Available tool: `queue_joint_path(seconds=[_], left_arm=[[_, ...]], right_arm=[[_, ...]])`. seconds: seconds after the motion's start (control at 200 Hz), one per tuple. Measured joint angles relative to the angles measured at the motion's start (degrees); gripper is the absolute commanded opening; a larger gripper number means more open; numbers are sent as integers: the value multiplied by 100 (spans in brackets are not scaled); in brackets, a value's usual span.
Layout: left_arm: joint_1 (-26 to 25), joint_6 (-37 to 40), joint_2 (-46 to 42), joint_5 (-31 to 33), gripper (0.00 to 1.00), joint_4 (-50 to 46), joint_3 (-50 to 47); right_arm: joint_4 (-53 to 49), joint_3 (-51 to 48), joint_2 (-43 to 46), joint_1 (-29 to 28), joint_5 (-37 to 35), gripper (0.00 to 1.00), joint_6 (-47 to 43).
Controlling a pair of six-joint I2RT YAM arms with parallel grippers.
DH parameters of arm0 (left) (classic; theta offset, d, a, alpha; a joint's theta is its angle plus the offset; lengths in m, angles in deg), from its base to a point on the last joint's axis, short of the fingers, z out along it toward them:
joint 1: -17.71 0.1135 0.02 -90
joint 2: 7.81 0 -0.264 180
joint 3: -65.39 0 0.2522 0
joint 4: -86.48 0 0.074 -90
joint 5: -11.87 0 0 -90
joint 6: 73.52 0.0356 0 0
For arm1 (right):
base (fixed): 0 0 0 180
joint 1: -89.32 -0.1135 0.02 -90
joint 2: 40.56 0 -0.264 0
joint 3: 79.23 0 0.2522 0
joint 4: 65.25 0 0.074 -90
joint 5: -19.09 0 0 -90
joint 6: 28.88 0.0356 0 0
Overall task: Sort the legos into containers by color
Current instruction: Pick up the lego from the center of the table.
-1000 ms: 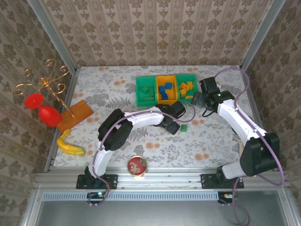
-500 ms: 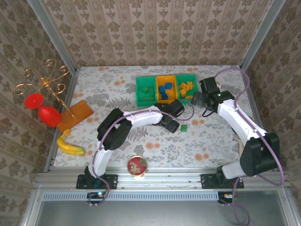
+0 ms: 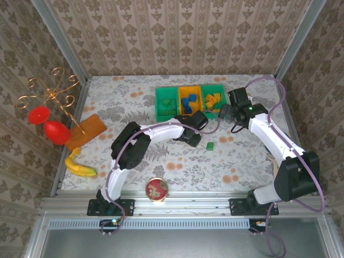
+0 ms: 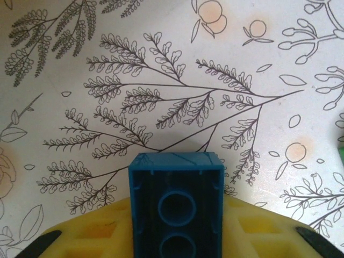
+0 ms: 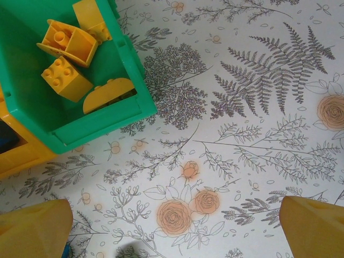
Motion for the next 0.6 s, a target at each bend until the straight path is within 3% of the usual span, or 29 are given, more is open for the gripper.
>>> queue_joint_path(seconds=[0.42,0.6], left_arm=[[107,175,-334,522,29,24,15],[391,393,-557,691,29,63,619]], right_arm=[[68,-525,341,0,4,100,26],[186,-883,640,0,76,100,133]])
